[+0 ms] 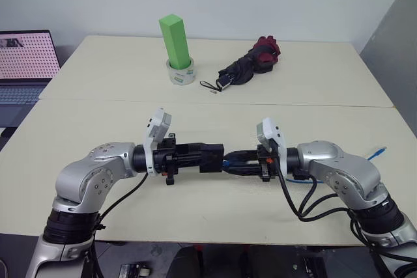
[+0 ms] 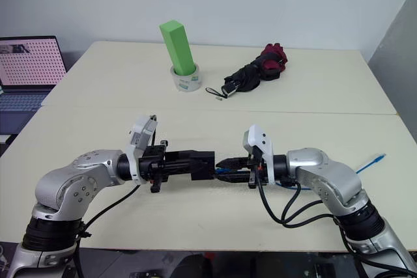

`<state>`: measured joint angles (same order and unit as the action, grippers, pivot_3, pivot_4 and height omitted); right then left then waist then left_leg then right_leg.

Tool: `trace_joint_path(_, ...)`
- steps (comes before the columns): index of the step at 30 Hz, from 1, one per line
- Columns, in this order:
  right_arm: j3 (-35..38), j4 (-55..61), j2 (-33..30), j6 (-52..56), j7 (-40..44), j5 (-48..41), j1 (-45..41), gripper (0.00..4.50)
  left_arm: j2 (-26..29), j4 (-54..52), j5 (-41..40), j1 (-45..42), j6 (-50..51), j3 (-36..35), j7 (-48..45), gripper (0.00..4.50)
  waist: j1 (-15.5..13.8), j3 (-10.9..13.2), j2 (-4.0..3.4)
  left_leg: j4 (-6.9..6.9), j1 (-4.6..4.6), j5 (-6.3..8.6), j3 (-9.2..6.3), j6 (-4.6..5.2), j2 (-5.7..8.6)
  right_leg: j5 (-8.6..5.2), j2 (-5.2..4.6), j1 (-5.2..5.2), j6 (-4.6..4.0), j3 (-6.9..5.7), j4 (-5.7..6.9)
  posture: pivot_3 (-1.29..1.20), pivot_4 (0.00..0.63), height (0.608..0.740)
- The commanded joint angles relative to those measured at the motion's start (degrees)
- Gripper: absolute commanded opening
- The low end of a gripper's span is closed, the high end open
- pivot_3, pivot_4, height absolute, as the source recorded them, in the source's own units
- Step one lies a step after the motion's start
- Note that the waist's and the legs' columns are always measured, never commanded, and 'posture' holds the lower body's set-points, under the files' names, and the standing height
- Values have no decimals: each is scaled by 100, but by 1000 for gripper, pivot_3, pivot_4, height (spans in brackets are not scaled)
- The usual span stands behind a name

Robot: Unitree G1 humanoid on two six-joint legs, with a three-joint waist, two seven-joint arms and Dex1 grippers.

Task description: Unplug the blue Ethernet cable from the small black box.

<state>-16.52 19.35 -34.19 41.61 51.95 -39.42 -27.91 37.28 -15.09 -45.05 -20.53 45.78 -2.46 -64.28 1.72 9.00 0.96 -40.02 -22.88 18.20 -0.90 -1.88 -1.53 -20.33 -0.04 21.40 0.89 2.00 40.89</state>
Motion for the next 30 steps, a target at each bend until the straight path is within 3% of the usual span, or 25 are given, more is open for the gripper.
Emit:
trace_joint_path(1, 110, 32, -42, -7, 242, 60, -152, 425, 7, -182, -117, -61, -75, 3, -74, 797, 0, 0, 0, 0, 0, 0, 1, 0, 0, 0, 0, 0, 0, 1, 0, 0, 150, 740)
trace_joint_path(6, 90, -37, -81, 38, 490, 96, -254, 59, 31, -178, -124, -83, -92, 29, -208, 794, 1, 0, 0, 1, 0, 0, 0, 0, 0, 0, 0, 0, 0, 0, -1, 0, 150, 740)
trace_joint_path(30, -105, -308, -683, -53, 1490, 728, -371, 0, 470, 6, 587, 40, -776, 460, -708, 793, -3, 1, -1, 2, 0, 1, 0, 2, 0, 0, 0, 1, 0, 0, -4, 0, 150, 740)
